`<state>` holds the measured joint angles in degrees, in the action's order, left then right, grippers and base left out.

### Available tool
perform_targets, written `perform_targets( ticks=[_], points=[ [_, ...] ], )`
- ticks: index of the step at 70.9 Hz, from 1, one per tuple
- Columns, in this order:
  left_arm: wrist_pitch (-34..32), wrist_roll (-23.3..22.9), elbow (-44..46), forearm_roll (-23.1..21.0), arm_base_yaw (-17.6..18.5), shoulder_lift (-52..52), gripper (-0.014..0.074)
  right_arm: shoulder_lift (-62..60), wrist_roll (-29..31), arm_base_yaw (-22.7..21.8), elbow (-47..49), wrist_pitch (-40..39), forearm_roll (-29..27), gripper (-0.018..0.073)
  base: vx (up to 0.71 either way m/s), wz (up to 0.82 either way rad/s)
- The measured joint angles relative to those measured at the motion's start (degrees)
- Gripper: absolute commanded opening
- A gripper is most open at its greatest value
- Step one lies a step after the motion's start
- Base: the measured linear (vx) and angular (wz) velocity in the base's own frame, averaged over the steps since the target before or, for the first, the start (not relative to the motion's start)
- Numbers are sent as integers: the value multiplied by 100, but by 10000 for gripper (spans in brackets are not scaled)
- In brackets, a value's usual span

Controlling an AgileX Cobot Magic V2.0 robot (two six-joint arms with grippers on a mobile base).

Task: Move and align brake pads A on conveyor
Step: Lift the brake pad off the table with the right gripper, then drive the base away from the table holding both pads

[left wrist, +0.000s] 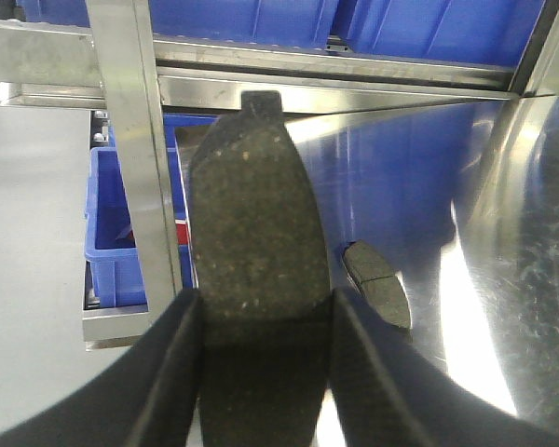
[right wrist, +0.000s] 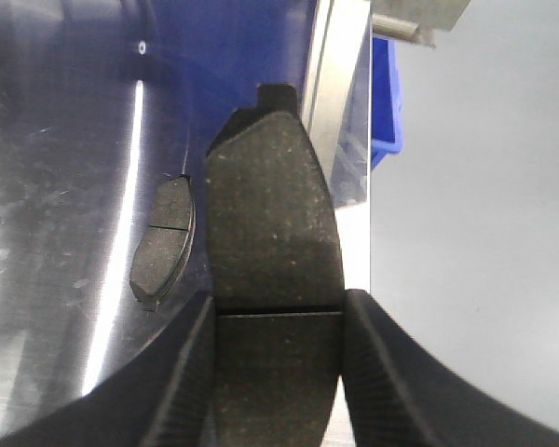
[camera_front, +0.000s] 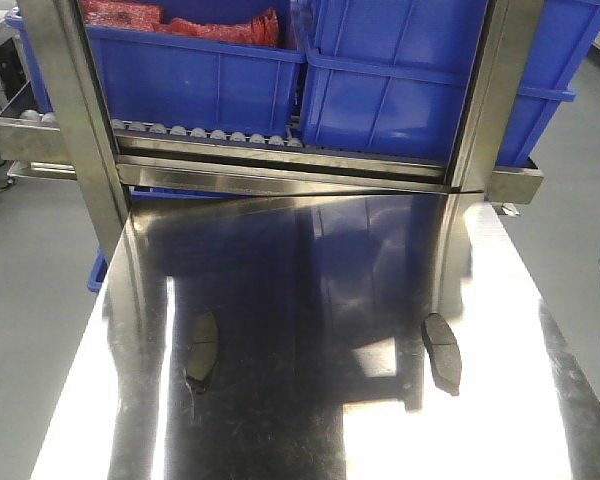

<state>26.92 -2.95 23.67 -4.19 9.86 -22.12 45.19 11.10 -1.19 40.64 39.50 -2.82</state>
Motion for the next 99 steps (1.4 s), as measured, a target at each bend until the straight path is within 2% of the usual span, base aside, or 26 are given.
perform_targets(
  ticks=[22, 99],
  points=[
    [0, 0, 0, 0, 0, 0, 192, -858, 5, 0, -529, -211, 0, 207, 0, 0],
    [0, 0, 0, 0, 0, 0, 192, -892, 5, 0, -534, -211, 0, 207, 0, 0]
  ],
)
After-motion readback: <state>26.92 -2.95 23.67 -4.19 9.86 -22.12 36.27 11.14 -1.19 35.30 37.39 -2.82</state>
